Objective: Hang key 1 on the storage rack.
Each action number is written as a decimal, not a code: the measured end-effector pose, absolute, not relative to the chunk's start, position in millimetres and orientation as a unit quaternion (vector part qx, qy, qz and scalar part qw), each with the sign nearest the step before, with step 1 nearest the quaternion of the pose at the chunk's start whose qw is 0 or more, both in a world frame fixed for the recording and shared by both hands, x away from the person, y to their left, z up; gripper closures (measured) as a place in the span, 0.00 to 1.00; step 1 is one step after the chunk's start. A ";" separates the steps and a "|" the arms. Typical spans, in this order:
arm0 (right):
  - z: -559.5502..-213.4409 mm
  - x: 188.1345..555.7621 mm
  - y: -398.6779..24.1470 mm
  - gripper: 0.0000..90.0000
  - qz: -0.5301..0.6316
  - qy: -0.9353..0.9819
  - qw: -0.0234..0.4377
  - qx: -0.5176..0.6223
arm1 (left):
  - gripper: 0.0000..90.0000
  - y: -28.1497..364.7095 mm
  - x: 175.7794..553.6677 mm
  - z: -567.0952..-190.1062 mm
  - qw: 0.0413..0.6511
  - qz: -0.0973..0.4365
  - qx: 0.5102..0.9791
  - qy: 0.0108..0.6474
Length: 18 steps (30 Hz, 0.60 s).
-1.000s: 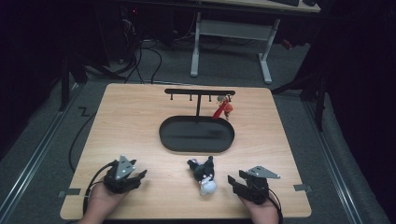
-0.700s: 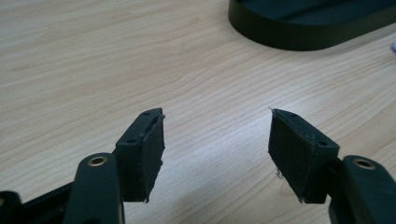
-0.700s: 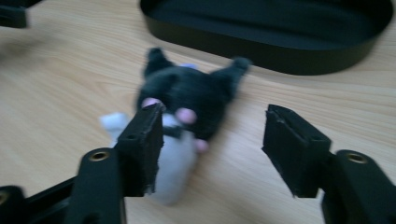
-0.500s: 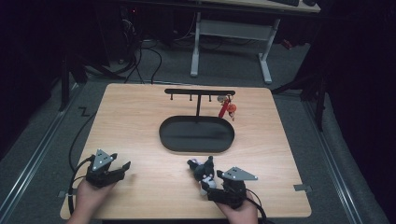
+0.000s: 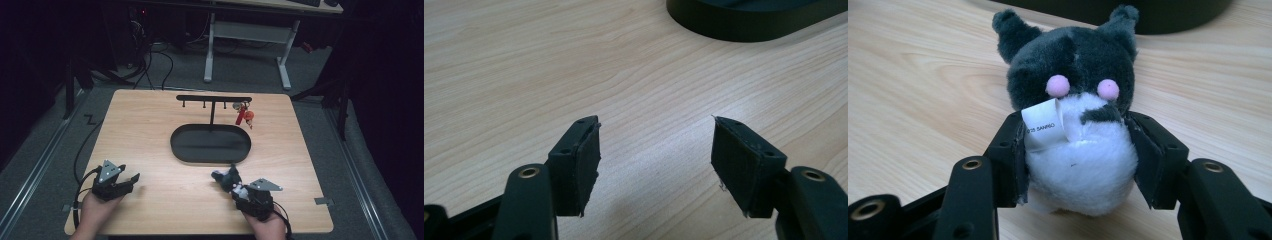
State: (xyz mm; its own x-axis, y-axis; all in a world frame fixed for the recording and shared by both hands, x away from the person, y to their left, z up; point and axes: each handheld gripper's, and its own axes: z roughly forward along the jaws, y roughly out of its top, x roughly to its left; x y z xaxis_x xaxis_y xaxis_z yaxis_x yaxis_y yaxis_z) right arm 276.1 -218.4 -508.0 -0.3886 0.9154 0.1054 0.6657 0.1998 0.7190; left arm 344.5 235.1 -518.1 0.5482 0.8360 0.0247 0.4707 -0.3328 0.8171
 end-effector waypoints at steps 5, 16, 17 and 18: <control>-505.9 271.3 -232.6 0.51 0.335 0.754 0.191 0.532 | 0.41 231.2 342.2 -516.1 0.407 0.225 0.786 0.408; -491.4 278.8 -233.2 0.32 0.260 0.789 0.149 0.536 | 0.41 222.3 340.8 -513.2 0.405 0.213 0.800 0.388; -488.9 281.4 -233.1 0.31 0.250 0.793 0.141 0.537 | 0.40 222.0 340.4 -513.2 0.405 0.213 0.801 0.386; -486.2 284.0 -232.9 0.31 0.241 0.795 0.130 0.542 | 0.41 221.8 340.1 -513.2 0.407 0.213 0.800 0.386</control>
State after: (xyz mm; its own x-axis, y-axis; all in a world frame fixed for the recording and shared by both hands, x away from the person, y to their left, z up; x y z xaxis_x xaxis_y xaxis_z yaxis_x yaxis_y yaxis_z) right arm 284.0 -232.9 -486.2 -0.3784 0.9241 0.0534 0.7986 0.2967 0.5236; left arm 340.1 221.8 -513.2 0.6121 0.7903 0.0269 0.4440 -0.3716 0.8154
